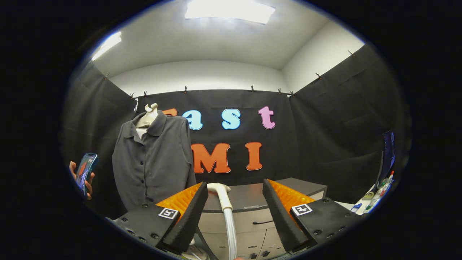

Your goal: Iron the clothes twice with a garment steamer, once on the left side and once on the right side.

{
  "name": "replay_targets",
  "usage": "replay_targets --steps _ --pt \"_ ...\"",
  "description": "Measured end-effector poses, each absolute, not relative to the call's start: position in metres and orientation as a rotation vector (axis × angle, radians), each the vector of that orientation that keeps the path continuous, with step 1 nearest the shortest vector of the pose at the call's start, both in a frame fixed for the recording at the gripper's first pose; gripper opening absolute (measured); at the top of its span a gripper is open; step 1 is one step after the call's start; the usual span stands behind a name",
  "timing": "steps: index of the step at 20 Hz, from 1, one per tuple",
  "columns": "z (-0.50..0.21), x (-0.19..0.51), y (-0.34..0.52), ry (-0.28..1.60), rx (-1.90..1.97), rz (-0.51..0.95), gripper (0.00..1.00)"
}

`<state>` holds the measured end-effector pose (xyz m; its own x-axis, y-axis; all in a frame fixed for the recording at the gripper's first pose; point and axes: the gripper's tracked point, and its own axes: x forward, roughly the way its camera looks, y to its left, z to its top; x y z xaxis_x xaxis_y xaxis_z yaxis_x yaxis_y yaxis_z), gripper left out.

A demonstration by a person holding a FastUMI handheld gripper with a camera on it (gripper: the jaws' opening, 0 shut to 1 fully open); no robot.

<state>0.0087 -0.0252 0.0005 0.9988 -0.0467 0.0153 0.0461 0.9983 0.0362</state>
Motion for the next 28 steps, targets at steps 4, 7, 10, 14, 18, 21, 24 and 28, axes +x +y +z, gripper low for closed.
replay_targets --steps 4,7,10,14,18,21,24,28 --pt "-0.003 0.012 -0.029 -0.008 0.051 -0.059 0.98" --pt "-0.004 0.010 -0.027 -0.003 0.068 -0.059 0.98" --pt "0.010 0.010 -0.025 -0.045 0.099 -0.072 0.98" --pt "0.017 0.016 -0.017 -0.032 0.063 -0.046 0.98" --pt "0.026 0.021 -0.001 -0.014 0.102 0.021 0.98" --pt "0.029 0.033 -0.006 0.020 0.092 0.015 0.98" --pt "0.032 0.047 0.014 0.084 0.105 0.080 0.98" --pt "0.036 0.080 0.030 0.117 0.057 0.141 0.98"
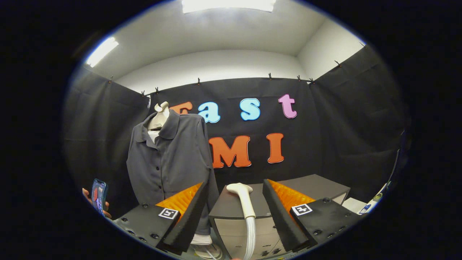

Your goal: Iron the clothes twice with a garment steamer, once on the left side and once on the right side.

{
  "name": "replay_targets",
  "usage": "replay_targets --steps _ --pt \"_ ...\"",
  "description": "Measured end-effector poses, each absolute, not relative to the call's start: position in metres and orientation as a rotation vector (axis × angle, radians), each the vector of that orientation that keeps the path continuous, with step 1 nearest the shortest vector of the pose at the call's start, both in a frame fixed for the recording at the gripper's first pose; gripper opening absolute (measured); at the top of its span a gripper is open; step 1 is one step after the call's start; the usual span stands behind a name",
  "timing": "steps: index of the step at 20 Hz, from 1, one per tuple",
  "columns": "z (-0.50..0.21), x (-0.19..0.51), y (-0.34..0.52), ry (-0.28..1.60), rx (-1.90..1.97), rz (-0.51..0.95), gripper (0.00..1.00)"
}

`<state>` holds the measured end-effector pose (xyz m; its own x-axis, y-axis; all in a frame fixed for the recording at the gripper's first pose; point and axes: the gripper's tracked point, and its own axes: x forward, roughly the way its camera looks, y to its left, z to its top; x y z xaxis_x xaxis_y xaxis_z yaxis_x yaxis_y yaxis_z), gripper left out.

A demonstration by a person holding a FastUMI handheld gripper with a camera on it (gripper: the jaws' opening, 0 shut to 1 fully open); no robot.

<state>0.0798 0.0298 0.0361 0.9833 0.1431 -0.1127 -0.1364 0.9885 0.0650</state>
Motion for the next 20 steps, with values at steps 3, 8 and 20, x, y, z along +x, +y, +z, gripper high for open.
replay_targets --steps 3,8,20 --pt "0.043 0.115 0.051 0.124 0.039 0.201 0.98" --pt "0.025 0.197 0.066 0.171 0.018 0.272 0.98" --pt "-0.189 0.305 0.040 0.701 -0.026 0.203 0.99"
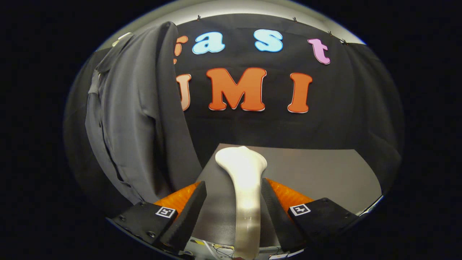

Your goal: Iron the clothes twice with a garment steamer, once on the left side and once on the right side.

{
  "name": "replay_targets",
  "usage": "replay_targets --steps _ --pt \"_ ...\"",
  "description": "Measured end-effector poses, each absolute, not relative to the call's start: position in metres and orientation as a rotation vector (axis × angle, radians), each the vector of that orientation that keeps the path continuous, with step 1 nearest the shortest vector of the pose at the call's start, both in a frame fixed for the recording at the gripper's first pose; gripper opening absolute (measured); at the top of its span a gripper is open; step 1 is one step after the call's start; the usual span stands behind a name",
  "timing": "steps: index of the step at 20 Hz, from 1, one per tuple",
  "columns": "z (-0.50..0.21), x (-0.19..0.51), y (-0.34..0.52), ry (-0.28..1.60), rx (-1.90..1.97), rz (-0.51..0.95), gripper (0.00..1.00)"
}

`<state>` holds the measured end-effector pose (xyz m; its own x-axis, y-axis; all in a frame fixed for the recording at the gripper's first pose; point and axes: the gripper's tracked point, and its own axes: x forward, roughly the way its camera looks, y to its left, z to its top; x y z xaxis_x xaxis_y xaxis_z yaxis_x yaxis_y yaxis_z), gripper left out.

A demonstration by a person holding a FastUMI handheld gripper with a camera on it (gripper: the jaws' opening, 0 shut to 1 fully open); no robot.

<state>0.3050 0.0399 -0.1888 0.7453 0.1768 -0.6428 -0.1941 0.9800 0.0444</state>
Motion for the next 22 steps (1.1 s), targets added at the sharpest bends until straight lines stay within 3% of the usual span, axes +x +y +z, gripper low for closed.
replay_targets --steps 6,9,13,15,22 --pt "-0.223 0.312 0.037 0.827 0.008 0.189 0.98" --pt "-0.225 0.310 0.038 0.844 -0.004 0.205 0.84" --pt "-0.222 0.304 0.042 0.830 0.001 0.257 0.74" --pt "-0.224 0.302 0.046 0.825 0.028 0.275 0.55" --pt "-0.217 0.290 0.039 0.770 -0.004 0.213 0.46"
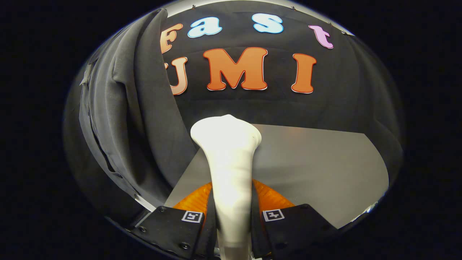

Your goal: Iron the clothes twice with a garment steamer, once on the left side and once on the right side.

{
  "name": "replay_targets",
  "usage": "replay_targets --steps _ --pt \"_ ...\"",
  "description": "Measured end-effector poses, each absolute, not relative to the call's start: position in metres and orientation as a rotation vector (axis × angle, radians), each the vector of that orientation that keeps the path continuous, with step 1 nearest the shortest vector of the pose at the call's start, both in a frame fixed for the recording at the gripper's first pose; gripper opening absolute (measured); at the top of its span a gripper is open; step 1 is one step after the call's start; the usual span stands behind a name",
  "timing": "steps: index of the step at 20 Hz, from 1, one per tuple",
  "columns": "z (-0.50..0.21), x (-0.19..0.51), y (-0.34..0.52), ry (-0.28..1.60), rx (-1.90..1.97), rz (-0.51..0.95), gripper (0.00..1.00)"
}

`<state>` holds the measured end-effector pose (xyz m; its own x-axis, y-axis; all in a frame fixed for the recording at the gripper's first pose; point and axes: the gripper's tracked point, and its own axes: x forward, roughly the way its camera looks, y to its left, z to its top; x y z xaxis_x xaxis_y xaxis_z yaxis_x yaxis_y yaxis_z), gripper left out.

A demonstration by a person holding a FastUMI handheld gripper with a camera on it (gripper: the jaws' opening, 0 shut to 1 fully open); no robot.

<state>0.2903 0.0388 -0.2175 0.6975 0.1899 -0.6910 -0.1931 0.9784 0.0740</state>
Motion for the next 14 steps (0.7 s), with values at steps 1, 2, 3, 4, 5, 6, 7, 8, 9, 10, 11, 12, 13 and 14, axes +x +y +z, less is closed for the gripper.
replay_targets --steps 1,2,3,4,5,6,7,8,9,10,11,12,13,14 --pt "-0.215 0.292 0.038 0.735 0.001 0.200 0.47" --pt "-0.212 0.291 0.036 0.713 -0.011 0.192 0.46" --pt "-0.210 0.287 0.033 0.702 -0.025 0.190 0.46" --pt "-0.209 0.282 0.032 0.690 -0.037 0.188 0.46" --pt "-0.209 0.277 0.031 0.676 -0.046 0.184 0.46" --pt "-0.205 0.274 0.030 0.653 -0.049 0.175 0.46" --pt "-0.204 0.269 0.030 0.633 -0.056 0.174 0.46" --pt "-0.200 0.264 0.031 0.613 -0.056 0.171 0.46" --pt "-0.192 0.258 0.033 0.592 -0.052 0.161 0.46" --pt "-0.182 0.252 0.034 0.558 -0.045 0.149 0.46" --pt "-0.171 0.245 0.039 0.519 -0.039 0.145 0.46" --pt "-0.159 0.236 0.049 0.478 -0.031 0.158 0.46" --pt "-0.147 0.224 0.059 0.432 -0.022 0.172 0.46" --pt "-0.141 0.211 0.066 0.406 -0.029 0.171 0.46"
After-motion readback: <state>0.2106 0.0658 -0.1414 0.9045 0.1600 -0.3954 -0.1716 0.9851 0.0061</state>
